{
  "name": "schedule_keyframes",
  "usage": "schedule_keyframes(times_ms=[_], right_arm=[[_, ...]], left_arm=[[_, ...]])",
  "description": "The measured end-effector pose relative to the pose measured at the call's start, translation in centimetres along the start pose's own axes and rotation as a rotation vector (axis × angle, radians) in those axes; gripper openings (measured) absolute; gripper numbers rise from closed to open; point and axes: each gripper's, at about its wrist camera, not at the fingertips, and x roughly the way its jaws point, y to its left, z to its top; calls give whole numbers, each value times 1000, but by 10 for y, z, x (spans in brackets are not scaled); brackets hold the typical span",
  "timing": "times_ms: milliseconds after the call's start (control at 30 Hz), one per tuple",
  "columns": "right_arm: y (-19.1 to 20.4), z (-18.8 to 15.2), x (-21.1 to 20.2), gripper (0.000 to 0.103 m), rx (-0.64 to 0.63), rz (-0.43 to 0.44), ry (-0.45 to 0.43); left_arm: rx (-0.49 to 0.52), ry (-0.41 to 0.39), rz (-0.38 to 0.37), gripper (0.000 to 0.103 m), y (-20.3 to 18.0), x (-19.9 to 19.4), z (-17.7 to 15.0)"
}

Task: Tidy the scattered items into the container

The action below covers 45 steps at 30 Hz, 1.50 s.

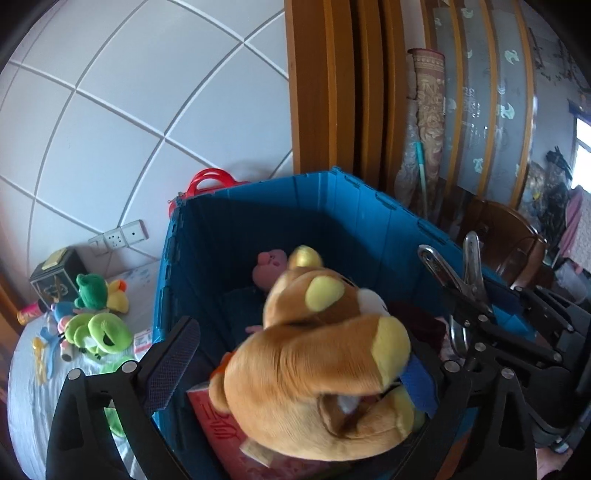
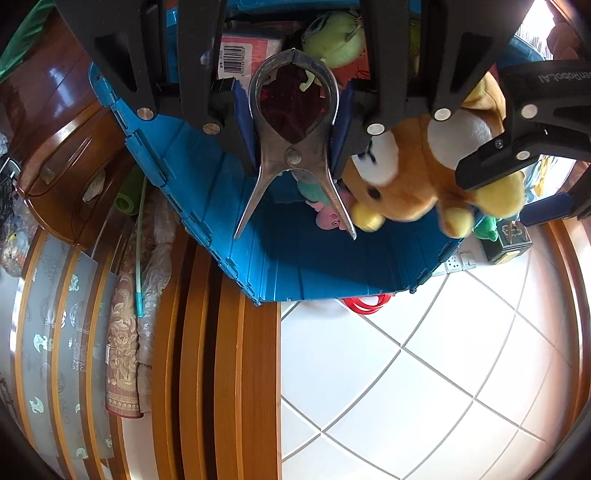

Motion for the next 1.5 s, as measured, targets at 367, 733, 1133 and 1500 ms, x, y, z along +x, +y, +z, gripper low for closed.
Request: schedule_keyframes(times_ms=[367, 733, 1133, 1500], right_arm=[[-14, 0, -5, 100, 33, -24, -16], [-23, 4, -16, 103, 49, -25, -43], [19, -9, -50, 103, 43, 13, -74], [140, -45, -108, 103, 41, 90, -111]], left_arm=[[-26, -33, -6, 101, 4, -10, 0], [-54, -107, -4, 102, 8, -33, 19], [-60, -123, 35, 102, 42, -63, -15], [-100, -88, 145, 102, 157, -123, -88]])
